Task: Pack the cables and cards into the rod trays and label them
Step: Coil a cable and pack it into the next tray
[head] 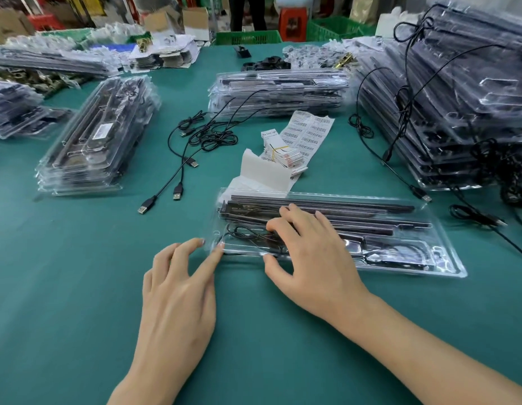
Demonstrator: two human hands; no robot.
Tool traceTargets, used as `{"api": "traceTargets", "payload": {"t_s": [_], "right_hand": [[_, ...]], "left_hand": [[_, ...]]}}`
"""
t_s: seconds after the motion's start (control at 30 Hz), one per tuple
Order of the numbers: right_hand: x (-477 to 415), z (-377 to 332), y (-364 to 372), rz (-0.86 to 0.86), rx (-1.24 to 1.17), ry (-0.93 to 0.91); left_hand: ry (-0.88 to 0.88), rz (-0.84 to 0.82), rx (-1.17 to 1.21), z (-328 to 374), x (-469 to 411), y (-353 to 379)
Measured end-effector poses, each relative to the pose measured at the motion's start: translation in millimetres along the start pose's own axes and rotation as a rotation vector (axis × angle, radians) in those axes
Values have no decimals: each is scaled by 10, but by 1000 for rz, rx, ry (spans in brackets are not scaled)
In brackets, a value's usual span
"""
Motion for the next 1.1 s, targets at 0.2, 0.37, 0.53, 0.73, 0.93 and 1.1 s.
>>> {"api": "traceTargets", "payload": {"t_s": [0.2, 0.37, 0.53, 0.73, 0.93, 1.1], "right_hand": [[28, -16, 59, 39, 45, -26], [23, -10, 56, 69, 44, -37], [14, 3, 78, 50, 39, -40], [10, -1, 74, 41, 50, -48], [18, -17, 75, 43, 58, -47], [16, -19, 66, 65, 40, -41]], "left_hand": [[22, -4, 43, -15, 29, -27], [87, 23, 17, 62, 30, -78], [160, 4, 41, 168, 27, -71], [-11, -156, 258, 48, -16, 14], [-34, -244, 353, 9, -29, 20], [77, -315, 306, 81, -49, 63]]}}
Point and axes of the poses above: each hand's wrist, its own x-axis away from the middle knuckle, its own y-axis out of the palm, z = x × y, the point moved 6 cm from there along -x, towards the middle knuckle, and after that the axes turned 3 degrees about -y, right-handed, at the moved point
